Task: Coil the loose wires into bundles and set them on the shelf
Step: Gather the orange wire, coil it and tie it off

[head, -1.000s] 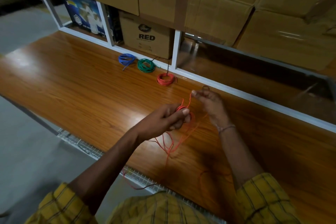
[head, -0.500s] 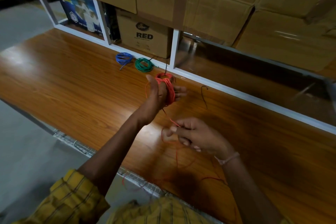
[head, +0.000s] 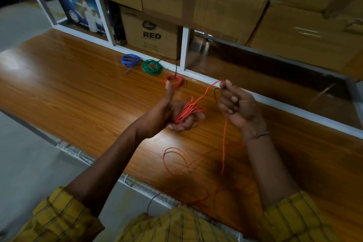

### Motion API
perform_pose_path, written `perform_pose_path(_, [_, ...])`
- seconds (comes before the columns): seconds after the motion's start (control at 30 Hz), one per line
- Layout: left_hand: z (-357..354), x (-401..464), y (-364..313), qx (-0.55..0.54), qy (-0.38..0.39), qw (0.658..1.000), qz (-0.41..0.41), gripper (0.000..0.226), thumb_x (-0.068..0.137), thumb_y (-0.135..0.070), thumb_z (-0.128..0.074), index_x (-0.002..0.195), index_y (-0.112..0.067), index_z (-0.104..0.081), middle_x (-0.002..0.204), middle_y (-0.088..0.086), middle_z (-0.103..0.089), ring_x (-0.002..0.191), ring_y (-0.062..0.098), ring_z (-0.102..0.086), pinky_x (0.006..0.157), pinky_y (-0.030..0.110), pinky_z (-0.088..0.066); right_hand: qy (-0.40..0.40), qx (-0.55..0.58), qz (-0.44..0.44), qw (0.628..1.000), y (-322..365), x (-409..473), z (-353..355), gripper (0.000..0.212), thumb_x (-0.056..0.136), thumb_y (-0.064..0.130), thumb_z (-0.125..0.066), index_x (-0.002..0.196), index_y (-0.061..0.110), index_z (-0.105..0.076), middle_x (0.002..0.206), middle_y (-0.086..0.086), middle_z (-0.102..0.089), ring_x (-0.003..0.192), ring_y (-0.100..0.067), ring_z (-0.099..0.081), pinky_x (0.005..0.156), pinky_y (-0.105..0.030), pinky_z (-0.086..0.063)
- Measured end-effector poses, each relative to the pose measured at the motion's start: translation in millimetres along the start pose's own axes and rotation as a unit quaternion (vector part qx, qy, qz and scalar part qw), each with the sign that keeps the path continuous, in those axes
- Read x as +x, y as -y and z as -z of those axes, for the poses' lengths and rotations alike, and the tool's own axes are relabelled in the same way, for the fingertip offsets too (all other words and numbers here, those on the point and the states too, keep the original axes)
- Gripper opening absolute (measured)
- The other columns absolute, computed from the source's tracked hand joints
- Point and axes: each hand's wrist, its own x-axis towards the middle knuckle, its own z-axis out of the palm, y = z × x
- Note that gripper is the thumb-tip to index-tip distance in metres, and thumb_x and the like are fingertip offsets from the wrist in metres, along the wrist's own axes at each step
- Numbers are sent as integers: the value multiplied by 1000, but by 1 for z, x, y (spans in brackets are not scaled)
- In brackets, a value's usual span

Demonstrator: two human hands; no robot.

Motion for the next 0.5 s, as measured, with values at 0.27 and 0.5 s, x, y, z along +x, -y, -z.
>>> perform_pose_path(0.27, [3,13,-14,-223,-52,966,-118,131,82,-89,3,151,18,-29,121,28,-59,101,34,-65,95,44,-50,-52,-241,-135,960,-80,-12,-11,24,108,24,-50,96,8,-63,62,-2,-46,40,-8,-30,37,-18,-22])
perform_pose_path(0.5, [31,22,10,-21,-218,974,-54,121,79,-99,-20,147,-4,-52,145,22,-62,140,34,-57,126,52,-34,122,-427,-189,876,-45,-54,-49,37,107,34,-50,106,2,-69,65,-9,-60,42,-15,-49,41,-23,-38])
